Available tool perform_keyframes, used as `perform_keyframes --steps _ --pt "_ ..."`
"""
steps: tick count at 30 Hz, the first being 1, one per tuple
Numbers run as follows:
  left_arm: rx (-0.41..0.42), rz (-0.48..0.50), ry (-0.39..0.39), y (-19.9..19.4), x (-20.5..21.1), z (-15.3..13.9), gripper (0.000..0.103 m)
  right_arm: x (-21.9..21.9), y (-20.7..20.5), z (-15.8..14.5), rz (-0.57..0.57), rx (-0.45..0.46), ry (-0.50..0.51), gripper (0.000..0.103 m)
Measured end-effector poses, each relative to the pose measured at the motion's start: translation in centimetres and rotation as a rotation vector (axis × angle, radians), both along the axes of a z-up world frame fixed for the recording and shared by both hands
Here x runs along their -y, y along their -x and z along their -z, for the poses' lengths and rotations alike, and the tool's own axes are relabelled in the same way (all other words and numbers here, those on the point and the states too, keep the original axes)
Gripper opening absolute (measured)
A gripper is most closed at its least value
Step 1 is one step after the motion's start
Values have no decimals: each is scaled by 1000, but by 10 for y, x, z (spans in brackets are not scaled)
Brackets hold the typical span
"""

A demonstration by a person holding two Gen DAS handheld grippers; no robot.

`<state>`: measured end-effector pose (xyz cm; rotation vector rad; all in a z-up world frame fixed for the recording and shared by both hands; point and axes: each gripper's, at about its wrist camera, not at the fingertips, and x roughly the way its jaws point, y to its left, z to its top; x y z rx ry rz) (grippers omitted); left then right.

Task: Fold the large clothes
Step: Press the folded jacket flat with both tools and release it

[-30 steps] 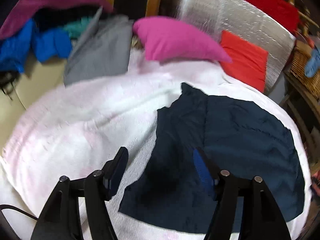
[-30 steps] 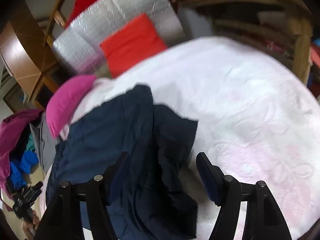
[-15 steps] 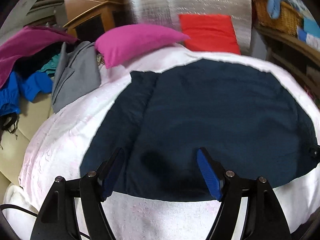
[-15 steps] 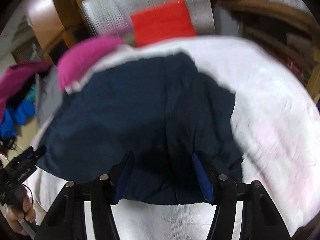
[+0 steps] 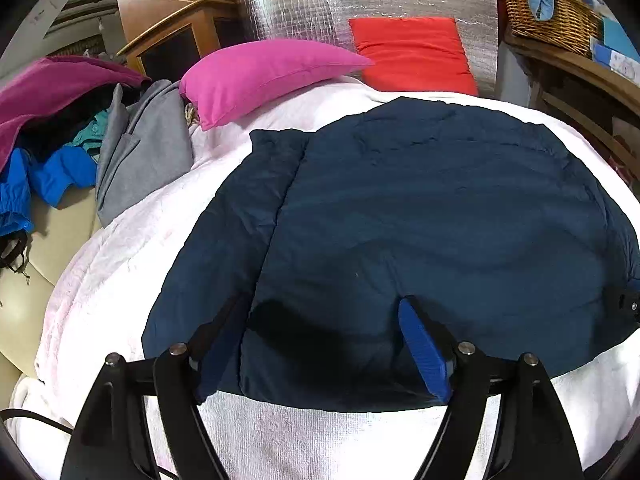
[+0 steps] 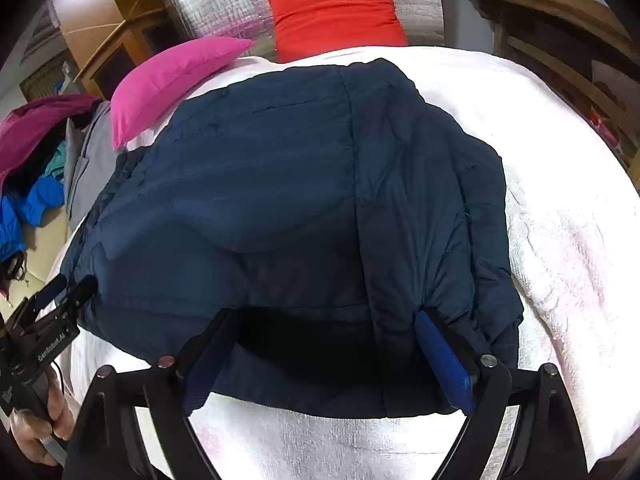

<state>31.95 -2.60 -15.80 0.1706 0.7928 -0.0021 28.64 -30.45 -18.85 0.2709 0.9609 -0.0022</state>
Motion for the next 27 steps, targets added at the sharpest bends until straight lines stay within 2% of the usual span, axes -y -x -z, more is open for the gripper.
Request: perform_keyframes --steps 5,9,13,16,17,18,20,22,24,27 --pt "-19 -10 37 -3 -5 2 84 -2 -1 4 44 43 -14 100" --pt "-9 -13 36 0 -5 -3 84 -13 0 2 55 56 39 102" --pt "38 -44 20 2 -13 -16 84 -14 9 -15 70 120 9 99" --pt "103 -120 10 2 -32 -29 84 -18 20 -31 82 208 33 93" --pt "106 -151 -3 -1 -38 -30 84 -19 23 -34 86 222 47 83" --pt "96 -178 -8 -4 -45 -28 84 -23 22 -34 90 227 73 65" --pt "54 -218 0 -12 -58 -22 84 -26 17 -27 87 177 105 40" --pt "-27 -258 -11 -24 -68 -6 84 -24 8 -15 89 109 105 39" --pt "-79 -253 2 -31 -71 8 84 -20 3 -7 77 64 93 39" --pt "-74 -256 11 -33 -69 9 84 -19 3 -7 71 66 90 39"
